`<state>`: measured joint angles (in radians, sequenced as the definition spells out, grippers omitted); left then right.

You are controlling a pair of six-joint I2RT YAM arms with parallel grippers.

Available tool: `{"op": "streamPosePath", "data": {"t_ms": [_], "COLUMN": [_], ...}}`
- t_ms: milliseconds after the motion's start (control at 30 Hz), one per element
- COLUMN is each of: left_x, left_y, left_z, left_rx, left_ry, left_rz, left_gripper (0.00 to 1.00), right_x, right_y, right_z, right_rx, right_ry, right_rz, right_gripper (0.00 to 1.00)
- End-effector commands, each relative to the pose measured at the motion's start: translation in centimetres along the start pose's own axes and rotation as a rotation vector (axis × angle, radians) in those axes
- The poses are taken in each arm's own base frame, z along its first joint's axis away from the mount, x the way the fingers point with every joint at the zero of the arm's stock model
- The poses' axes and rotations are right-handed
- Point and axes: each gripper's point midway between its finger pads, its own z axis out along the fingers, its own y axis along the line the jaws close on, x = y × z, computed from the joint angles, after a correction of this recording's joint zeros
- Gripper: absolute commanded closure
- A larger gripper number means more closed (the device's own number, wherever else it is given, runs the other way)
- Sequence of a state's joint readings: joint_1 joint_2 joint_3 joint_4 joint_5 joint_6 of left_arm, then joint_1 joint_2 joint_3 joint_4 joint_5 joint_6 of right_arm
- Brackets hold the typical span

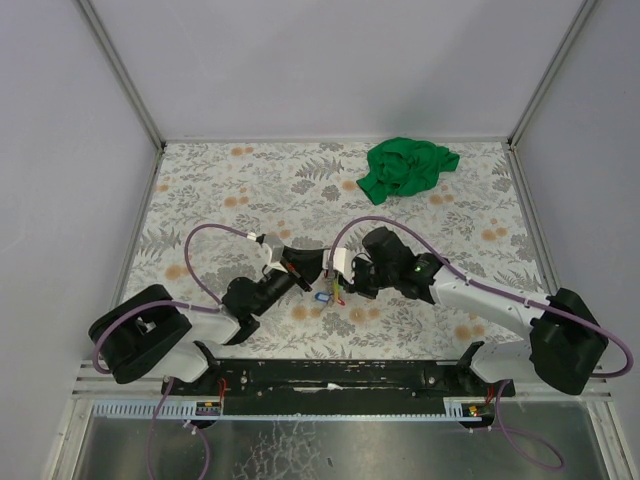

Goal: Put the keys on the keyring

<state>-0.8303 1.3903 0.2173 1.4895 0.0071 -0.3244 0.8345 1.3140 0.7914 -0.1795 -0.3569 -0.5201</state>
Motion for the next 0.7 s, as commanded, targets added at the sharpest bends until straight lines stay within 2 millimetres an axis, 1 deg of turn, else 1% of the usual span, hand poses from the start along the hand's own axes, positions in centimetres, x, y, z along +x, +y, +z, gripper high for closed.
{"op": "streamPosePath", "data": {"t_ms": [0,33,67,100,200,267,333,467,667], "left_x": [-2.7,-2.6,-2.6,-2.5,-2.4,-2.3,-2.3,-2.1,-1.9], "left_y": [-0.6,-0.6,-0.5,-0.5,-0.2,-0.2,-0.2,-0.7,-1.3], "left_z": [0.5,0.4,0.3,0.2,0.0,-0.1,-0.2,-0.2,0.0], "left_rx": [0.027,0.027,0.026,0.028,0.046,0.066,0.096,0.148,0.190], "left_ry": [-0.109,-0.108,-0.106,-0.103,-0.088,-0.077,-0.063,-0.037,-0.001], "left_rz": [0.019,0.032,0.044,0.053,0.062,0.055,0.054,0.055,0.071], "left_gripper": [1.00,1.00,1.00,1.00,1.00,1.00,1.00,1.00,1.00], "right_x": [-3.7,-3.5,-4.0,-4.0,-4.4,-4.7,-5.1,-6.5,-7.9], "right_y": [-1.4,-1.5,-1.9,-2.1,-2.9,-3.3,-3.8,-4.4,-5.0], "right_z": [-2.1,-2.4,-3.3,-3.9,-5.8,-6.7,-7.4,-7.8,-6.9], "right_rx": [0.054,0.075,0.115,0.139,0.196,0.209,0.207,0.171,0.086], "right_ry": [-0.116,-0.118,-0.154,-0.175,-0.247,-0.284,-0.321,-0.375,-0.383], "right_rz": [-0.042,-0.043,-0.052,-0.056,-0.066,-0.074,-0.087,-0.141,-0.189], "right_gripper": [1.00,1.00,1.00,0.99,0.80,0.72,0.67,0.59,0.56]}}
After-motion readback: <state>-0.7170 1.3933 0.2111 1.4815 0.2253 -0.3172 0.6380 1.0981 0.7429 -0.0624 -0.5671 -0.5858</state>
